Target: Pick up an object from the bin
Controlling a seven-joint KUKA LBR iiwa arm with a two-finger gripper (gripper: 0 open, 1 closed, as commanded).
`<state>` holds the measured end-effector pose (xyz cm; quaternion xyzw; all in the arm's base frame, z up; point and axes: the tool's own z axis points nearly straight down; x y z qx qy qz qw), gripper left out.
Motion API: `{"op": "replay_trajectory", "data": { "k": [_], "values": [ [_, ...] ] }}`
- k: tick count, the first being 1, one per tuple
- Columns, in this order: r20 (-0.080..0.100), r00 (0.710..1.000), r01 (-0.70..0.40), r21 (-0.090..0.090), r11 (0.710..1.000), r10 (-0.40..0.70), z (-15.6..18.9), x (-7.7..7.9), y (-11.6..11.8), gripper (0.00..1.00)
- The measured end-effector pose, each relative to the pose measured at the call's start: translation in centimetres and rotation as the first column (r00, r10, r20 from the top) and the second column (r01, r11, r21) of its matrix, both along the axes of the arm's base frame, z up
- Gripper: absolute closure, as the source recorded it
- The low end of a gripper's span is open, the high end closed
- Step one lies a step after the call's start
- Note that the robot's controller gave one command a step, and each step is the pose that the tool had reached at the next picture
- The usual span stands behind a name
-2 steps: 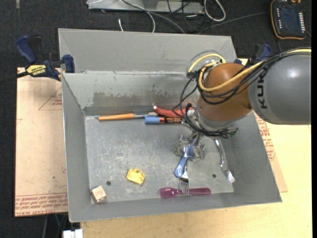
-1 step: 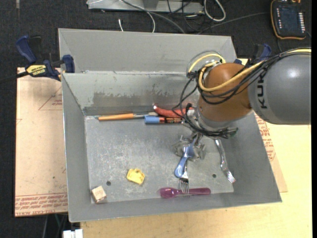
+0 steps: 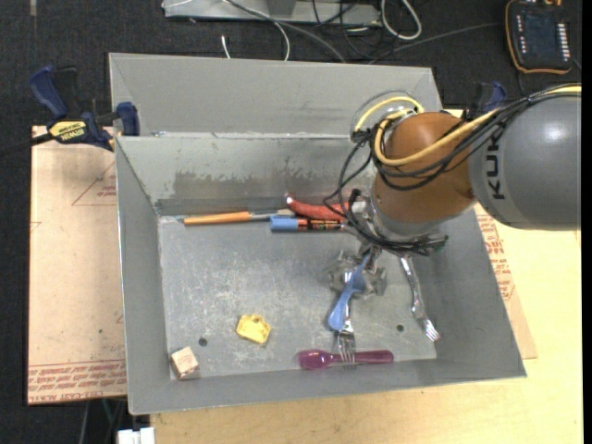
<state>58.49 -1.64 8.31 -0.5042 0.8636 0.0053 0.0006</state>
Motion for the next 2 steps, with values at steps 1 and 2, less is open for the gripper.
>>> {"op": "replay_trajectory", "data": {
  "k": [1,2],
  "values": [
    [0.002,1.000,0.002,0.001,1.000,-0.002,1.6,0.1,0.0,1.00],
    [0.005,1.000,0.004,0.002,1.000,-0.004,3.0,0.1,0.1,1.00]
  ]
}}
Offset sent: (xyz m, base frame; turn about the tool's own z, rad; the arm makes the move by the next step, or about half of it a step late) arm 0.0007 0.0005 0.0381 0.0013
